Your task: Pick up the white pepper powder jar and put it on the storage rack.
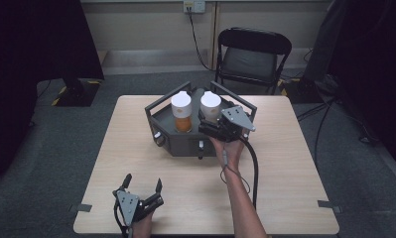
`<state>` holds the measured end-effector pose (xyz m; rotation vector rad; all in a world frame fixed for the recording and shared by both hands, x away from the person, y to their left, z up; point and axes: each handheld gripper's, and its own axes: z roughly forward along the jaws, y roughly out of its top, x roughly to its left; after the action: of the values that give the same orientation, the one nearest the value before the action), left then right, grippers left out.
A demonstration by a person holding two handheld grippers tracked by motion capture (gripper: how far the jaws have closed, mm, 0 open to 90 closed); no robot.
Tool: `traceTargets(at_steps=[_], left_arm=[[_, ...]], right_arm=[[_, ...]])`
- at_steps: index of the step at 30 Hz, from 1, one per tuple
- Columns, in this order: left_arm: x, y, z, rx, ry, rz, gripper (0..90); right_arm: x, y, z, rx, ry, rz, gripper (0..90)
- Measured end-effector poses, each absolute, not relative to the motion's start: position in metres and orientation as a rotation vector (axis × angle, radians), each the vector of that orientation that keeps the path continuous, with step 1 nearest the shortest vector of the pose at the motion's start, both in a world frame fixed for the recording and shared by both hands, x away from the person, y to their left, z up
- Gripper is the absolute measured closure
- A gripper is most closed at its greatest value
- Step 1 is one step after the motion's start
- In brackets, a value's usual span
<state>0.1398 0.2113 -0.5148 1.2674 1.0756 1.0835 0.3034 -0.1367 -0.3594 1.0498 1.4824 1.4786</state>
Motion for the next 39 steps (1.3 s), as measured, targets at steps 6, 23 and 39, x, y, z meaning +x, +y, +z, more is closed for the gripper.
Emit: traceTargets(at_steps=[6, 23, 39], left_arm=[[0.140, 0.211, -0.515, 1.266, 1.077, 1.083, 1.3], [0.140, 0.211, -0.515, 1.264, 1.076, 1.084, 1.3], [0.140, 0.211, -0.515, 1.264, 1.077, 1.085, 1.3]], right_arm=[[0.299, -0.140, -0.363, 1.053, 1.486, 1.475, 0.0], [0.280, -0.143, -0.371, 1.019, 1.484, 1.470, 0.0], [0.259, -0.153, -0.384, 0.993, 1.469, 1.487, 0.0]])
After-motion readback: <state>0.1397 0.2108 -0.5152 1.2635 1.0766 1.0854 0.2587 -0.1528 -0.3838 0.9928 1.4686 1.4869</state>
